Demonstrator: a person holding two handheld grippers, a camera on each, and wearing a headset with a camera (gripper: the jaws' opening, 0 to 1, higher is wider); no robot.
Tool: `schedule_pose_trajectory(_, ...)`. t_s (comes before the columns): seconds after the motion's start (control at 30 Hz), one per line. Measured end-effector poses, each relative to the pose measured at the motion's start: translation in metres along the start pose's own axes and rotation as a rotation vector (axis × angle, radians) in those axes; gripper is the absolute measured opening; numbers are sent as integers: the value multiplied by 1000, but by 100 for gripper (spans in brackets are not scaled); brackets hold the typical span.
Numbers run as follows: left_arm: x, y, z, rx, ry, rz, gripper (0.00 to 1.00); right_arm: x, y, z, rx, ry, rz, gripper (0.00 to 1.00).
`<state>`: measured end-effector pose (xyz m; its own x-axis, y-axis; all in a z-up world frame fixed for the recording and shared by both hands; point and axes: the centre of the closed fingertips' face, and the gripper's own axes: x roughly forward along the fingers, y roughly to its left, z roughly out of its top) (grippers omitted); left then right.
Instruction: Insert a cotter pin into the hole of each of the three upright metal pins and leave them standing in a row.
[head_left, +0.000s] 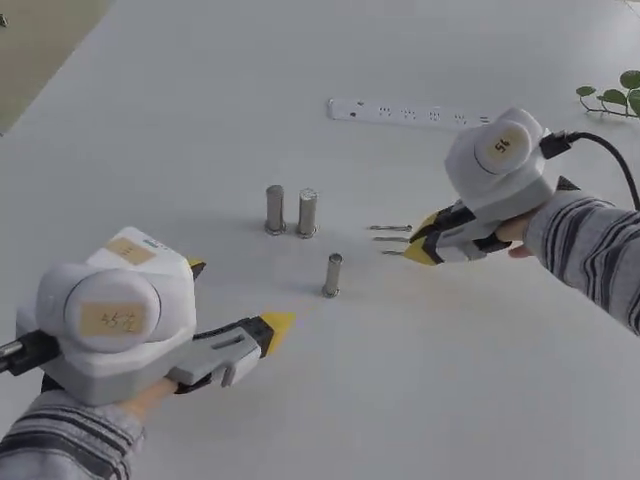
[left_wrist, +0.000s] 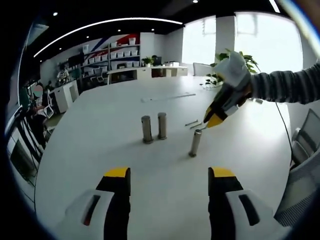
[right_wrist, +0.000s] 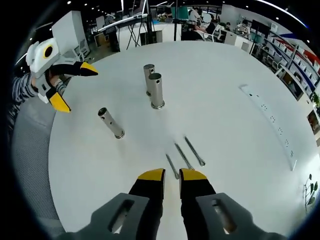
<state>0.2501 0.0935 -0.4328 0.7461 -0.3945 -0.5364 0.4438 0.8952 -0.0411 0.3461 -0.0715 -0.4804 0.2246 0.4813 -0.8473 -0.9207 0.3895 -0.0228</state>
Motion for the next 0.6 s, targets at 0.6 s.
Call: schedule_pose_trajectory(0.6, -3, -4, -5, -6, 20, -39, 54, 8, -7, -11, -123, 90, 7, 0)
